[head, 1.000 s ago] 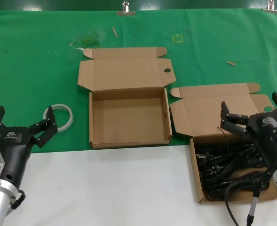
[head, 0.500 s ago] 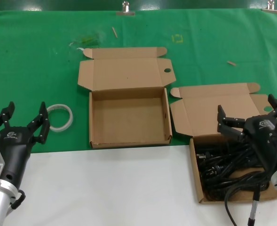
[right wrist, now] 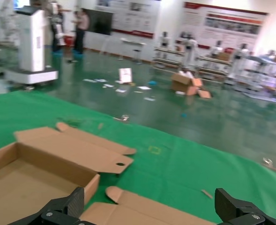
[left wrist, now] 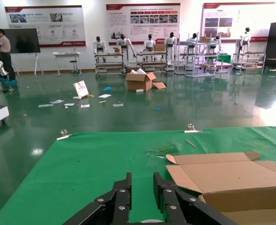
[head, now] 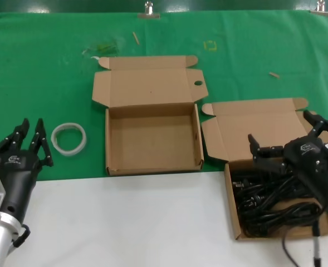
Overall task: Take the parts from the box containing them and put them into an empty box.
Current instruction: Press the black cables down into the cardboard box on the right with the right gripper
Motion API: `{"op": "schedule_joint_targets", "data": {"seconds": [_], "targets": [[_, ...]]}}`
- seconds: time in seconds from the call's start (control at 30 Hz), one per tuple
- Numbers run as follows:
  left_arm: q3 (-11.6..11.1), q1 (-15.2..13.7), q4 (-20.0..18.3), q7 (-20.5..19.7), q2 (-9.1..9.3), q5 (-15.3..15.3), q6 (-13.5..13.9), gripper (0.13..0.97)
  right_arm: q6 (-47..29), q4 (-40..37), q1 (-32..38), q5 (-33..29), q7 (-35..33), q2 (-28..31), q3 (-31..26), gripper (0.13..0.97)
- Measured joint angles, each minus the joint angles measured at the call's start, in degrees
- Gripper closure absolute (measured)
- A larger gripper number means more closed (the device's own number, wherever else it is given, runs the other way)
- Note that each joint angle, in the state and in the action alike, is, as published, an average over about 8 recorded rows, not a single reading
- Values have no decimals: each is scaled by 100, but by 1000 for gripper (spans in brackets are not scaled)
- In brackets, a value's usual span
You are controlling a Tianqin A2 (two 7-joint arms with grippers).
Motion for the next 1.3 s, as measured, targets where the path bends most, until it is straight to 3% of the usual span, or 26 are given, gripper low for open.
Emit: {"op": "schedule_joint_targets", "data": {"seconds": [0.33,0.7,1.0,1.3], "targets": [[0,0,0,0,0,0,0,905,-1862,-294,510,269,-357,862,130,129],[0,0,0,0,0,1,0,957,-4552,-1319,1893,351,-1867,2000,-593,129],[0,0,0,0,0,1,0,957,-6366,-2631,3712,-852,-2638,2122,-1523,129],[0,0,0,-1,0,0,0,957,-6913,-4017,5126,-2241,-3254,1681,-2318,129]]}}
